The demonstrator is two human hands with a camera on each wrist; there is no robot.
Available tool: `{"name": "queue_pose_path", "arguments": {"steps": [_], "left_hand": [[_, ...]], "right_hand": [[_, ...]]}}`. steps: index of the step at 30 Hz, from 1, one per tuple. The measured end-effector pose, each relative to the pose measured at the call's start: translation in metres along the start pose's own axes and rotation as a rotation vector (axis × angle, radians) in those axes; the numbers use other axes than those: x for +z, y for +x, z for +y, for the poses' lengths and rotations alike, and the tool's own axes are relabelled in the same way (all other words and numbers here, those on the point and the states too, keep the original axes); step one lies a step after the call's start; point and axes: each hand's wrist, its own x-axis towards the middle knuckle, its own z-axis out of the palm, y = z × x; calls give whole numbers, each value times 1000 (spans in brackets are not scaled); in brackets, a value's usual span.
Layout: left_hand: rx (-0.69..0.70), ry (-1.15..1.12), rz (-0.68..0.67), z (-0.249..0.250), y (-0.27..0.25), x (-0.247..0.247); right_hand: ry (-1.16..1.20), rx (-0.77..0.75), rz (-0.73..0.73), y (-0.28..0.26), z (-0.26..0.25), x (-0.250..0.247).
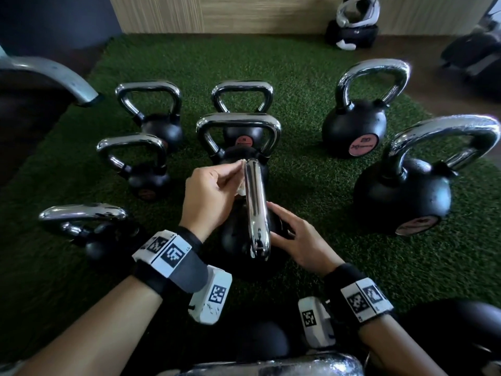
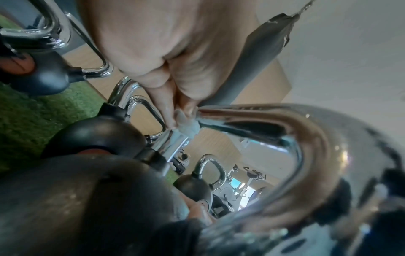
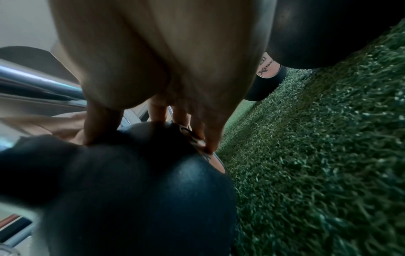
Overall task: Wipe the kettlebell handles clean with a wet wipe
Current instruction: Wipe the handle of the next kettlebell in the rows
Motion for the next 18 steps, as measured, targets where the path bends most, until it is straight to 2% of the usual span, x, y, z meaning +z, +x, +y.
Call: {"name": "queue_pose_path", "arguments": {"steps": [2,5,8,13,15,18], "left_hand": [[-64,-22,-33,-1,0,2],[-176,-183,-66,8,5,1],[-186,-320,-55,28,0,-5],[-173,-341,-111,47,-39,-20],[-197,-338,-137,52,-40,-22],[-211,-306,-91,60,-32,-24]], "right_hand": [[0,-7,12,-1,1,0],[0,-16,22,-1,0,0],[61,-1,12,-2,2,1],[85,-2,39,-2,4,2],[82,-6,42,-2,5,1],[82,-16,48,-2,5,2]]}}
